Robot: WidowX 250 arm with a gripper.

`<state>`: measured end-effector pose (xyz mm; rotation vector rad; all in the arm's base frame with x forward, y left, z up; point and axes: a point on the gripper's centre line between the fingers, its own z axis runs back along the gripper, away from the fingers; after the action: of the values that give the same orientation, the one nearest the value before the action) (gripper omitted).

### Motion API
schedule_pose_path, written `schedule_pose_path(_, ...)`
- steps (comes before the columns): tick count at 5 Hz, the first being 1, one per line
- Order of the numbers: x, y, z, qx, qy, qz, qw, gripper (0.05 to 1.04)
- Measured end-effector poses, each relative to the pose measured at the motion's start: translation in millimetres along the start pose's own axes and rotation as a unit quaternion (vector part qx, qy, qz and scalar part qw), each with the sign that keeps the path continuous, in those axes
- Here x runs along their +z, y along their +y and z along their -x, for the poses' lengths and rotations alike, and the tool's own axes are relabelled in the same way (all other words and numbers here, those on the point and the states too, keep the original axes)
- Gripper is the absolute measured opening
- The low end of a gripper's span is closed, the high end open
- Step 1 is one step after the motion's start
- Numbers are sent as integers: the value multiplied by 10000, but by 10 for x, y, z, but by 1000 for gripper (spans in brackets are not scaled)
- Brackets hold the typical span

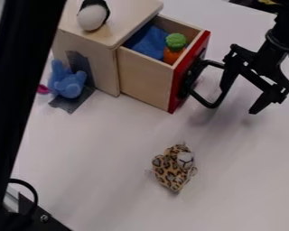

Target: Close the drawer

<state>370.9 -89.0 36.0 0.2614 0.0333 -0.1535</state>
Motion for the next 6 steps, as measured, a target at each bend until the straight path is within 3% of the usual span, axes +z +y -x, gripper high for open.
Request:
schedule_pose_path(2, 142, 108, 150, 176, -138, -125, 9997, 999)
schedule_pose_path(3, 119, 70, 169, 234, -83, 14, 9997, 999)
schedule_pose_path(5, -310, 152, 239, 486, 607, 280, 9966, 999)
schedule_pose_path(6, -351, 209, 261, 536, 718, 279, 9956, 964)
